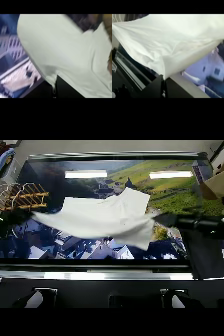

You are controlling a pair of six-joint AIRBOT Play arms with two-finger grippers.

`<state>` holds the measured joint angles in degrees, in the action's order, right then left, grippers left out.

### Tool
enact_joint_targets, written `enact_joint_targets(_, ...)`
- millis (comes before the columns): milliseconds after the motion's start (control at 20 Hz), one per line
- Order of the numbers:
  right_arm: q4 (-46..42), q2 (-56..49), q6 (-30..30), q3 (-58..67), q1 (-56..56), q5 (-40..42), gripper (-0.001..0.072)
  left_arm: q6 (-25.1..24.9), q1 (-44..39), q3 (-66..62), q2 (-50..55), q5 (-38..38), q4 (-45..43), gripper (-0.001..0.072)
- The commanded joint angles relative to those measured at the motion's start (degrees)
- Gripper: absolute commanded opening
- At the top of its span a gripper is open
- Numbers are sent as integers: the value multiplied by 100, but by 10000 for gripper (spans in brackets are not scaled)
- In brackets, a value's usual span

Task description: Fold the clothes and pants, and hang the long-sleeved shirts on hangers.

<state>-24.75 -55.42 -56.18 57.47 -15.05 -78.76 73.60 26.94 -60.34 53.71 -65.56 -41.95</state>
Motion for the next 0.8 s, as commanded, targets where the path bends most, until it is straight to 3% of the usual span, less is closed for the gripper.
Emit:
enact_joint_targets(0,332,621,-955,2208,2,133,32,407,-20,-1930,-1104,387,15,16)
enact_joint_targets(150,326,920,-1554,3998,2,756,33,1576,-20,-3097,-1797,946,-1318,16)
enact_joint_targets(300,260,1012,-2079,5163,2,1611,33,2621,-20,-3493,-2249,1049,-2723,16)
enact_joint_targets(500,-13,951,-2358,5434,2,2175,33,2715,-24,-3458,-2227,850,-2898,16)
enact_joint_targets(600,-258,686,-2566,5427,2,1895,33,2625,-24,-3458,-1945,549,-2855,16)
enact_joint_targets(750,-319,-214,-2662,5427,2,782,33,2031,-24,-3331,-1141,-118,-2114,16)
